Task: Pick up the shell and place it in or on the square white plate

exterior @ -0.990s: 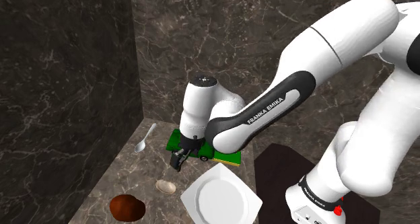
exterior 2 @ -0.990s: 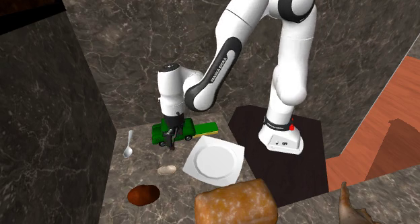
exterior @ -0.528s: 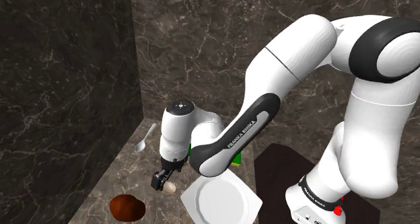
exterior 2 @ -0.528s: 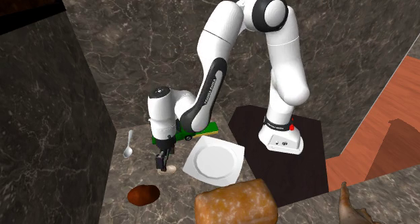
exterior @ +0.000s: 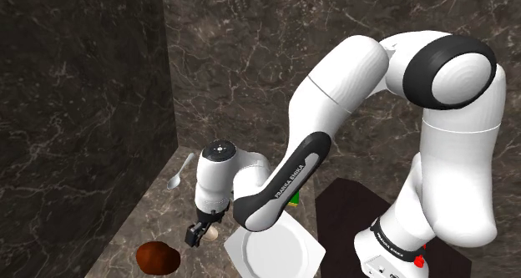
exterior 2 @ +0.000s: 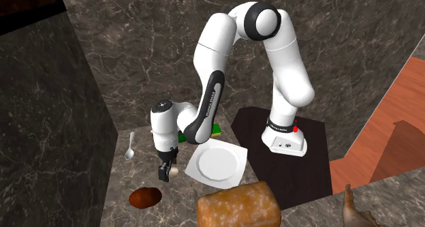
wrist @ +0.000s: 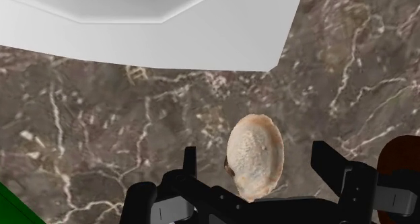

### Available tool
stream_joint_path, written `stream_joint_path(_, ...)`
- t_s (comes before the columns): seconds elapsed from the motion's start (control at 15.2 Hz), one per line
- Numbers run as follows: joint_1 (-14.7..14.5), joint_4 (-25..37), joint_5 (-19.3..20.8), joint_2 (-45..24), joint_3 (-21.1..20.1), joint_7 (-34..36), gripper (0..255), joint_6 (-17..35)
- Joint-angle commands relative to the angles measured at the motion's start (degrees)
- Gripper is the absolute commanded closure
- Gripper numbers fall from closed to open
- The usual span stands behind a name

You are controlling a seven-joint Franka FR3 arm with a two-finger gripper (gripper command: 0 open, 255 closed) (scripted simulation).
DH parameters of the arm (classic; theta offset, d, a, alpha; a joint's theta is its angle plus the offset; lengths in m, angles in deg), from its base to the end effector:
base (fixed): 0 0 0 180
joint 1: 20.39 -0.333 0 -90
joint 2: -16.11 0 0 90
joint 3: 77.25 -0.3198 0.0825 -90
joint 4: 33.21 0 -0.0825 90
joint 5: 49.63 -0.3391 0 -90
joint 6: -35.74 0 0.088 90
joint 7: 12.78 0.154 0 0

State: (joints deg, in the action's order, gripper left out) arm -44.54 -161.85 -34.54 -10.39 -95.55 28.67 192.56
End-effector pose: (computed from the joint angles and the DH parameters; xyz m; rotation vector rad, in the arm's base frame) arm 0.3832 0.3661 0.1709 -3.0564 -0.3395 -0.0461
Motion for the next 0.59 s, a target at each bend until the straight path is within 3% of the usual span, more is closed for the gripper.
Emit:
stream_joint_path(0.0,-0.25,0.15,0.26,-0.43,0.24,0.24,0,0.33)
stream_joint_path(0.4,-0.25,0.15,0.25,-0.42,0.24,0.23,0,0.32)
stream_joint_path(0.46,-0.25,0.15,0.25,-0.42,0.24,0.23,255,0.32)
stream_joint_path(0.53,-0.25,0.15,0.25,-0.42,0.24,0.23,255,0.32)
